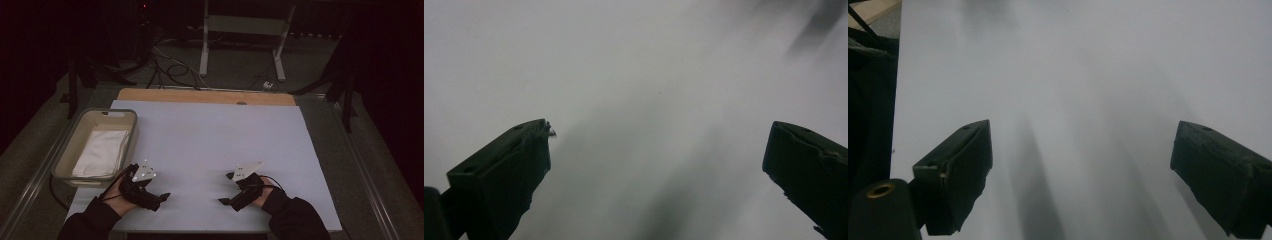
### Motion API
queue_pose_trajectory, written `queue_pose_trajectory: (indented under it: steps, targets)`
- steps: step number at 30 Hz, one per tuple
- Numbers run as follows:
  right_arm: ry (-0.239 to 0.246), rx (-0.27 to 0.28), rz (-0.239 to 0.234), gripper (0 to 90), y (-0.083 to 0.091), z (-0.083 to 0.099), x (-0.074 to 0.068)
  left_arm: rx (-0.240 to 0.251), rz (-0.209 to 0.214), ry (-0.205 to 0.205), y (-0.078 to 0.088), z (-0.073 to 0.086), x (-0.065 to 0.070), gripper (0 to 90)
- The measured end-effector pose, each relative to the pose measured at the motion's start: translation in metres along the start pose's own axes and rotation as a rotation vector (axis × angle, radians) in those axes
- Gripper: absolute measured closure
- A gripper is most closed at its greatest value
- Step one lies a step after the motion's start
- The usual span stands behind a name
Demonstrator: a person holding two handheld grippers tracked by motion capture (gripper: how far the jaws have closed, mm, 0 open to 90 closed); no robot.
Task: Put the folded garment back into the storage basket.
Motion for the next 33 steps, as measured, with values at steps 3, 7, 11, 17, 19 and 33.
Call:
queue_pose_trajectory:
  steps: [3, 7, 11, 17, 19, 33]
  targets:
    - [-0.009, 0.012, 0.013, 9.8, 0.008, 0.003, 0.002, 0.006, 0.009, 0.003, -0.001, 0.003, 0.003, 0.0]
    - [-0.017, 0.021, 0.035, 9.8, 0.02, 0.008, 0.004, 0.005, 0.02, 0.007, -0.001, 0.008, 0.005, 0.0]
    - [-0.029, 0.024, 0.055, 9.8, 0.032, 0.014, 0.006, 0.015, 0.028, 0.009, -0.001, 0.012, 0.007, 0.0]
    - [-0.039, 0.027, 0.09, 9.8, 0.049, 0.024, 0.008, 0.031, 0.027, 0.012, 0.0, 0.019, 0.008, 0.0]
    - [-0.043, 0.027, 0.101, 9.8, 0.054, 0.028, 0.008, 0.028, 0.035, 0.017, 0.0, 0.02, 0.008, 0.0]
    - [-0.072, 0.061, 0.184, 9.8, 0.082, 0.046, 0.007, 0.032, 0.048, 0.015, 0.001, 0.022, 0.01, 0.0]
Point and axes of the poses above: each handheld gripper's, and its own axes: y roughly backward along the jaws, z roughly out of its underside, x roughly to its right, the point moved 1 cm from there along -y, roughly forward along the jaws, and after that the axes turned 13 degrees about x, right-handed, at the moved point
